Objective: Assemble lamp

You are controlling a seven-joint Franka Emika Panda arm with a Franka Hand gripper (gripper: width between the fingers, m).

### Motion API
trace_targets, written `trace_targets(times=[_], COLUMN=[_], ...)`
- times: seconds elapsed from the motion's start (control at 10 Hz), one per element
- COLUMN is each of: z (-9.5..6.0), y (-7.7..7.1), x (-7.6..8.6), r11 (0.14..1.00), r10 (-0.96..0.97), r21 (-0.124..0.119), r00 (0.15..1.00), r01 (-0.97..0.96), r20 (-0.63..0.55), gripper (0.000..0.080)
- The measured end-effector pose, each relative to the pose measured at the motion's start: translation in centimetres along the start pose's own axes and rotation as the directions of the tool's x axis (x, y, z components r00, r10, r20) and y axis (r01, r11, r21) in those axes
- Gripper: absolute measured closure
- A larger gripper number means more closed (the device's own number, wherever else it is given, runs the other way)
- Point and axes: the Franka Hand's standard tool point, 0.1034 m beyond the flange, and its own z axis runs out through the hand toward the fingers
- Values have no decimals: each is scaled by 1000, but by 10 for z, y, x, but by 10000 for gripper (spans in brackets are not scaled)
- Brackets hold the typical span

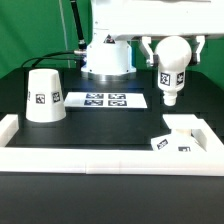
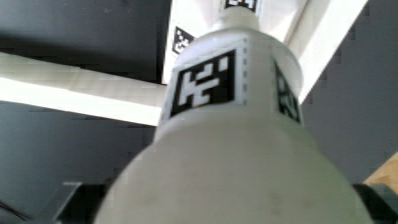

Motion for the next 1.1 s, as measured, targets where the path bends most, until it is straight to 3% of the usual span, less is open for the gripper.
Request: trace_targets(times=[0.2,0.5,0.9,1.1], z=[1,9,14,16], y=[-2,1,2,4], x=[4,22,21,30], r11=[999,997,997,996], r10=[-48,-74,-78,-87], r21=[5,17,13,6], r00=[999,996,997,996], r01=[47,74,78,87], r20=[16,39,29,2], gripper=[223,223,223,223])
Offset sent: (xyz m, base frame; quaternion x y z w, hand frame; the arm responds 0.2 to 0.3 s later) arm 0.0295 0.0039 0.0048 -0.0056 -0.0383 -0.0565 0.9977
